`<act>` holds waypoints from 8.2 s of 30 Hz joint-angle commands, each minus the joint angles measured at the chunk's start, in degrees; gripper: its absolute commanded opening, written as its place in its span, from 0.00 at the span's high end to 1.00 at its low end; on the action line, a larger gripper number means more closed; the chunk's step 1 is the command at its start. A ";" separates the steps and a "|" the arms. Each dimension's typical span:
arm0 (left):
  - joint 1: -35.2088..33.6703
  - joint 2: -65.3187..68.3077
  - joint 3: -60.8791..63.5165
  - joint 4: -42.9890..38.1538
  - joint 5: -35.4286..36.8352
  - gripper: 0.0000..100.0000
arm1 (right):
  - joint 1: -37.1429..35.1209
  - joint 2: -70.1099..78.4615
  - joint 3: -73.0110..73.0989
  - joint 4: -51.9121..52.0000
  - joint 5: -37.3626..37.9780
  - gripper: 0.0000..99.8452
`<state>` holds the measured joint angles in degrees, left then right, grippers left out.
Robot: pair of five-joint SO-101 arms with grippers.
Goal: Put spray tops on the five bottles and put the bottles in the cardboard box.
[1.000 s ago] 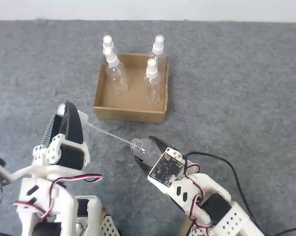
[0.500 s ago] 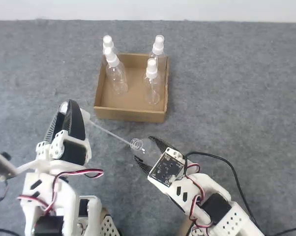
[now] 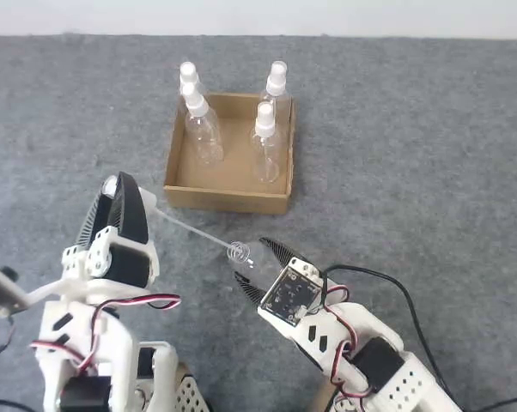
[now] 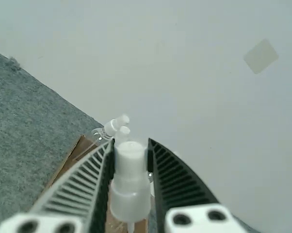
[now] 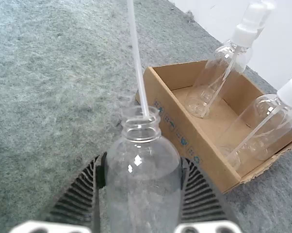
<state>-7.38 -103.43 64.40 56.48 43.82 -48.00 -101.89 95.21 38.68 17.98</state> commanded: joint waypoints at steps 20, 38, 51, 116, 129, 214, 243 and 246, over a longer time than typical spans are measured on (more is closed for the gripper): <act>-0.18 -1.32 -0.66 1.14 -1.93 0.99 | -0.40 -1.10 1.23 1.80 0.79 0.98; 9.23 -1.32 -0.22 5.80 -7.38 0.99 | -0.40 -1.10 1.23 1.71 0.79 0.98; 19.43 -1.23 -0.22 11.96 -10.29 0.99 | -0.40 -1.10 1.23 -2.24 0.26 0.98; 24.26 -1.23 2.95 16.97 -18.37 0.67 | 3.65 -1.19 1.23 -7.25 -8.62 0.99; 15.65 -1.32 0.48 14.07 -12.22 0.68 | 3.65 -1.19 1.23 -7.25 -8.62 0.99; 29.19 -1.23 12.62 7.82 -28.75 0.97 | -3.47 -0.48 1.23 -15.34 -8.53 0.99; -6.51 -1.23 12.88 -3.25 -17.93 0.97 | 6.11 -0.75 -0.88 -15.25 -8.53 0.99; -8.26 -1.23 12.97 -2.99 -17.58 0.97 | 8.57 -0.48 -5.45 -12.88 -8.53 0.99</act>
<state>-13.45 -103.52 77.67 55.08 24.31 -42.73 -101.80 95.30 23.47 9.54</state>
